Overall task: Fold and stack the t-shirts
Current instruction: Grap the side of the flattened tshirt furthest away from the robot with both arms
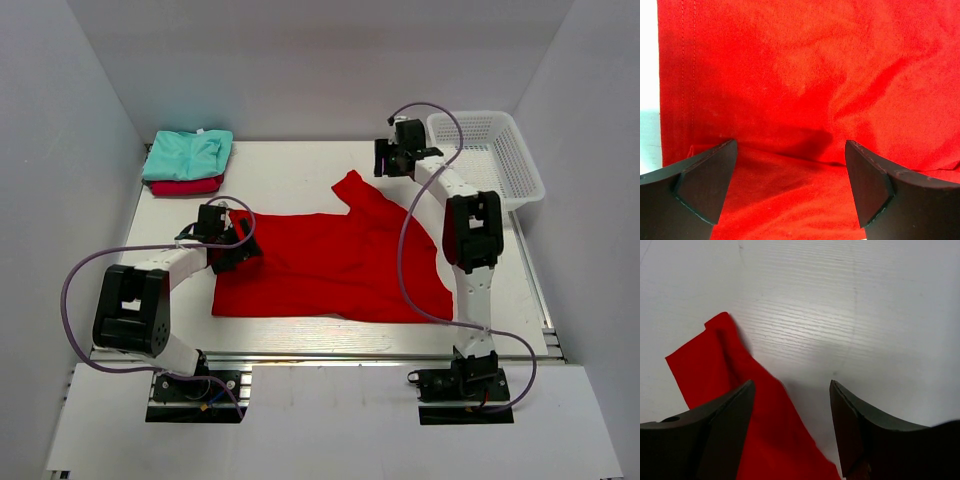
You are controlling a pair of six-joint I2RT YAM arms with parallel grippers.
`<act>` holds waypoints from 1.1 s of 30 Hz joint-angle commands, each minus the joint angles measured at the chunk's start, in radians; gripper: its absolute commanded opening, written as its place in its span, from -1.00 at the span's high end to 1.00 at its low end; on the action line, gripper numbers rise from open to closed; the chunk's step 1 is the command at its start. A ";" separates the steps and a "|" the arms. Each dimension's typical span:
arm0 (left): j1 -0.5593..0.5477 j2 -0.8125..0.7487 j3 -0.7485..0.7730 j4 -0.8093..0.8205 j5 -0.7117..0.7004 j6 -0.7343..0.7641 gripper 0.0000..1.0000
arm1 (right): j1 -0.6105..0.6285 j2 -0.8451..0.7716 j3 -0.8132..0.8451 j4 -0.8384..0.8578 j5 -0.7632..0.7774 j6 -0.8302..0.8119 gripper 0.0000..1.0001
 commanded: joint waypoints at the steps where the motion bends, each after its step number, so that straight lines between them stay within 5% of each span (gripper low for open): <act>1: 0.002 0.070 -0.035 -0.096 -0.022 0.005 -0.99 | 0.029 0.068 0.099 -0.048 -0.078 -0.125 -0.34; 11: 0.002 0.070 -0.025 -0.096 -0.022 0.005 -0.99 | 0.093 0.253 0.275 -0.143 0.057 -0.254 -0.34; 15: 0.002 0.070 -0.025 -0.105 -0.022 0.005 -0.99 | 0.119 0.286 0.331 -0.197 0.198 -0.235 -0.01; 17: 0.002 0.070 -0.025 -0.105 -0.022 0.005 -0.99 | 0.125 0.281 0.325 -0.206 0.193 -0.237 0.04; 18: 0.002 0.060 -0.025 -0.105 -0.022 0.005 -0.99 | 0.125 0.281 0.316 -0.209 0.192 -0.237 0.29; 21: 0.002 0.060 -0.025 -0.105 -0.022 0.014 -0.99 | 0.127 0.281 0.311 -0.220 0.184 -0.234 0.56; 24: 0.002 0.051 -0.025 -0.105 -0.022 0.014 -0.99 | 0.124 0.278 0.310 -0.236 0.167 -0.220 0.67; 26: 0.002 0.042 -0.025 -0.114 -0.022 0.014 -0.99 | 0.116 0.280 0.310 -0.252 0.156 -0.200 1.00; 33: 0.002 0.019 -0.035 -0.123 -0.050 0.014 -0.99 | 0.101 0.203 0.208 -0.167 0.239 -0.156 1.00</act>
